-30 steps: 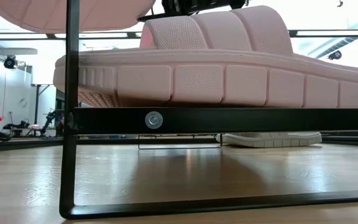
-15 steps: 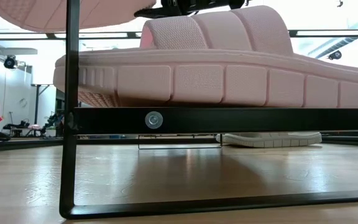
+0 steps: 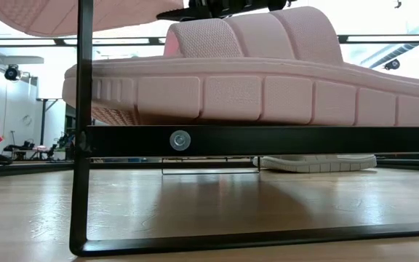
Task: Pick and place slides into the shelf
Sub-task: Put the pink slide on the shelf
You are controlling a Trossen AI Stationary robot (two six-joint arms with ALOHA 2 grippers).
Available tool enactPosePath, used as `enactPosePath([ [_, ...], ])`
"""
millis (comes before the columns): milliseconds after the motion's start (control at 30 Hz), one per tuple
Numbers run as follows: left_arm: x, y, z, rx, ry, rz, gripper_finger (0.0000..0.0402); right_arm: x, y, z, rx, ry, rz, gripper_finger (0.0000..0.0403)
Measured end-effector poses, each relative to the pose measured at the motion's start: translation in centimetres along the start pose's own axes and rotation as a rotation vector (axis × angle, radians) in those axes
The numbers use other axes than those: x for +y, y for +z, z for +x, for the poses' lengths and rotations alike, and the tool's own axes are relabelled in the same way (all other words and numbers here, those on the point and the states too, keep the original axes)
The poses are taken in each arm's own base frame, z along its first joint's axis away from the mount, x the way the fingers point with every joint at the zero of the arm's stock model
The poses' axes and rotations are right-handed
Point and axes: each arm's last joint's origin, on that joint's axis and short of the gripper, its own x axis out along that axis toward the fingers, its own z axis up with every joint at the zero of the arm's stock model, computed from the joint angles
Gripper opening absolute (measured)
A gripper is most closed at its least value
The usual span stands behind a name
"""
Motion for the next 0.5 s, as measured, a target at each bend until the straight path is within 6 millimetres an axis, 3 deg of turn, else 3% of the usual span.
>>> enactPosePath([
  [200, 0.11, -0.06, -0.01, 0.006, 0.012, -0.068, 0.0008, -0.03, 0.08, -0.03, -0.004, -0.001, -0.001, 0.0061],
  [500, 0.22, -0.1, -0.01, 0.01, 0.026, -0.121, 0.0087, -0.36, 0.22, -0.15, -0.013, -0.034, 0.007, 0.006],
])
